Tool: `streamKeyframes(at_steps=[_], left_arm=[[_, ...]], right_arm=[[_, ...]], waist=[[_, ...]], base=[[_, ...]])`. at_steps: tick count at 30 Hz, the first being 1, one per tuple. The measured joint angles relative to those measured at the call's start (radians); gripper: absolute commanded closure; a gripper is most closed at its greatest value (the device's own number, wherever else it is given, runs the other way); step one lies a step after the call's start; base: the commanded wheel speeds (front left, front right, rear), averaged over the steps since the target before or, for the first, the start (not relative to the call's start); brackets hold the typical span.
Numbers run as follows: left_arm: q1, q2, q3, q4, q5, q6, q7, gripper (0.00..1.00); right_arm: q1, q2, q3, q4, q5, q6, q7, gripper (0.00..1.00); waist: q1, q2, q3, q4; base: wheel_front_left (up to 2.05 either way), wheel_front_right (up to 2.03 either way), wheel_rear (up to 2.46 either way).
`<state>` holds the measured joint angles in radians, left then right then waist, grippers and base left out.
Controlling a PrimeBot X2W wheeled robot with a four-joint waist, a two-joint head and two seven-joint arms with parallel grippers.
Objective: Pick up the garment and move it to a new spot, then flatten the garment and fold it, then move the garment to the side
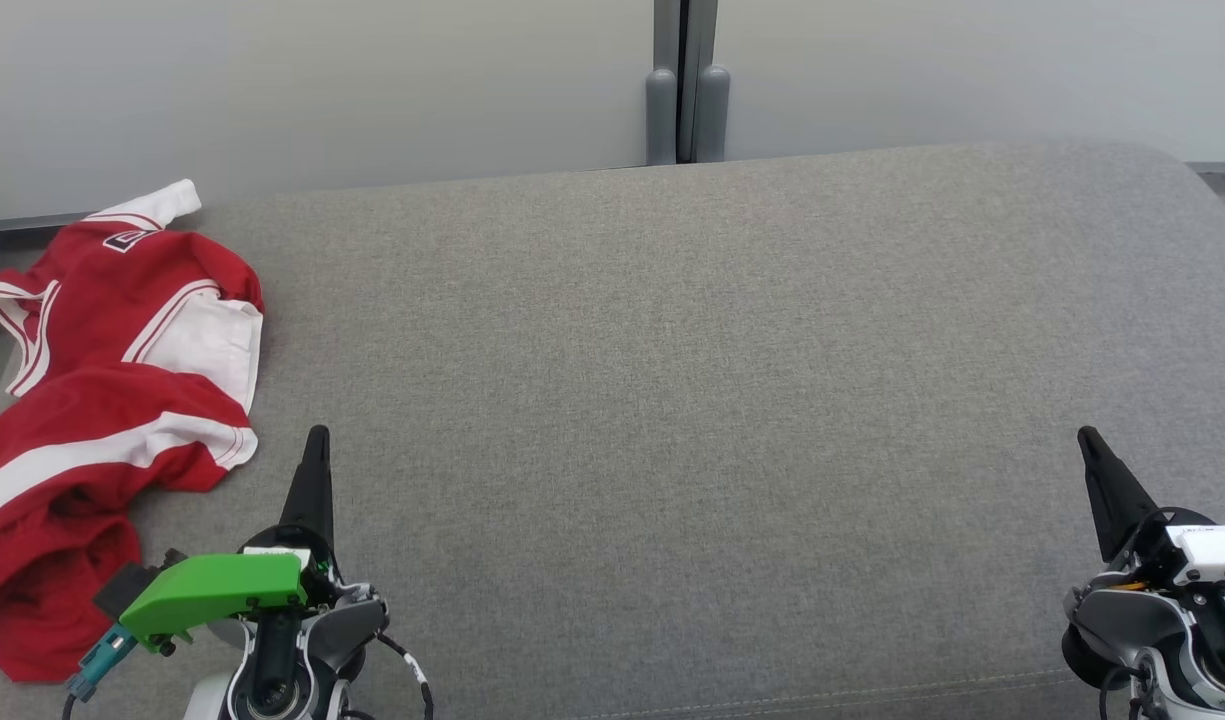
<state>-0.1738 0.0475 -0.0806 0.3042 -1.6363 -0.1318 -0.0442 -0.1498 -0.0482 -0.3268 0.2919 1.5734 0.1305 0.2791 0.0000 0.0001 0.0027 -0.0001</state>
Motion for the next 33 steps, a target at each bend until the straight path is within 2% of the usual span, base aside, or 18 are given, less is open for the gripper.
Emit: streamKeyframes(at_steps=[33], left_arm=[[0.0,0.0,0.0,0.0,0.0,0.0,0.0,1.0]], right_arm=[[0.0,0.0,0.0,0.0,0.0,0.0,0.0,1.0]], waist=[[0.0,0.0,0.0,0.0]], base=[[0.0,0.0,0.0]])
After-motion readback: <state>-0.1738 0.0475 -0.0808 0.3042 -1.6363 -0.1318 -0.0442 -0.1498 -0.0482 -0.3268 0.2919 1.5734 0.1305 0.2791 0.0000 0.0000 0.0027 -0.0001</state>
